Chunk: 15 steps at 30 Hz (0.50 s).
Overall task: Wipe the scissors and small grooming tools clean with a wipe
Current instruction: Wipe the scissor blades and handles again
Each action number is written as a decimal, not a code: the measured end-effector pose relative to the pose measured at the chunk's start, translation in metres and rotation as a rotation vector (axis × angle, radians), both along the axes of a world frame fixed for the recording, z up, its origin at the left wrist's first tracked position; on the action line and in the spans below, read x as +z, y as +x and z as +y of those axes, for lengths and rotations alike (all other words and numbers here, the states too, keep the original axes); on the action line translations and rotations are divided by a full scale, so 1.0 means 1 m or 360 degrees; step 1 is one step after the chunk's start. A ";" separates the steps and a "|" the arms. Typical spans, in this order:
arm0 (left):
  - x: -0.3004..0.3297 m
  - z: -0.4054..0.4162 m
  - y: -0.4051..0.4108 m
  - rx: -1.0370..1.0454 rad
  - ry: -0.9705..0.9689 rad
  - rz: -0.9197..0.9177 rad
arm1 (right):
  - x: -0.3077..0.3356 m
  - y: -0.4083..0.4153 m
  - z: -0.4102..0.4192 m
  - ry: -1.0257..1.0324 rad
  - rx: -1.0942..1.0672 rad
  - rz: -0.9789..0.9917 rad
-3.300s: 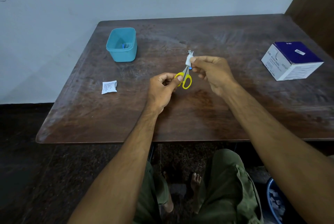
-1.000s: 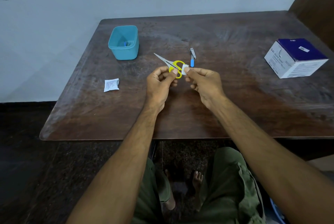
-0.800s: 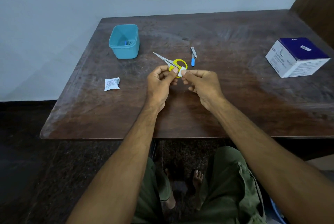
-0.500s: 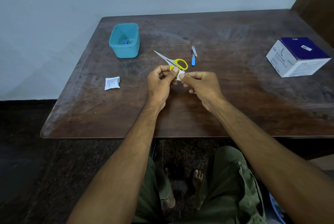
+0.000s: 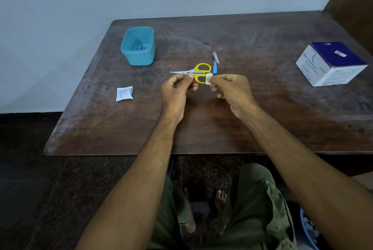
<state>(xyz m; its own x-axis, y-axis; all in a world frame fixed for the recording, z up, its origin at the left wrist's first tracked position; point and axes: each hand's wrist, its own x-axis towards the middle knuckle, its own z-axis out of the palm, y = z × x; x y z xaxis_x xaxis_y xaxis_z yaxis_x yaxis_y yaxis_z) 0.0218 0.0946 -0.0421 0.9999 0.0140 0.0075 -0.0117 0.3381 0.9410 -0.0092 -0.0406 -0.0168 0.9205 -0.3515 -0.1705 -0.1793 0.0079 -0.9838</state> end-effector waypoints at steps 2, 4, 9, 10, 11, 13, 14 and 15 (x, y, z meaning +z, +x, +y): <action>0.000 0.000 0.000 0.0010 -0.0018 0.0018 | -0.001 0.000 0.000 0.0073 -0.0013 -0.0020; 0.001 0.001 0.000 0.0011 -0.0048 0.0033 | -0.002 -0.002 0.003 0.0205 -0.0031 -0.0052; 0.003 0.003 -0.001 -0.0010 -0.0154 0.0064 | -0.004 -0.003 0.018 0.0471 -0.0139 -0.0122; 0.003 0.003 -0.001 -0.0013 -0.0165 0.0063 | -0.004 -0.003 0.019 0.0494 -0.0153 -0.0139; 0.004 0.003 -0.002 -0.0016 -0.0168 0.0063 | -0.003 -0.003 0.020 0.0502 -0.0164 -0.0154; 0.005 0.002 -0.002 -0.0028 -0.0162 0.0062 | -0.003 -0.004 0.019 0.0475 -0.0192 -0.0176; 0.005 0.002 -0.002 -0.0032 -0.0160 0.0060 | -0.003 -0.004 0.017 0.0446 -0.0221 -0.0184; 0.005 0.001 -0.002 -0.0029 -0.0162 0.0060 | -0.003 -0.003 0.014 0.0400 -0.0261 -0.0195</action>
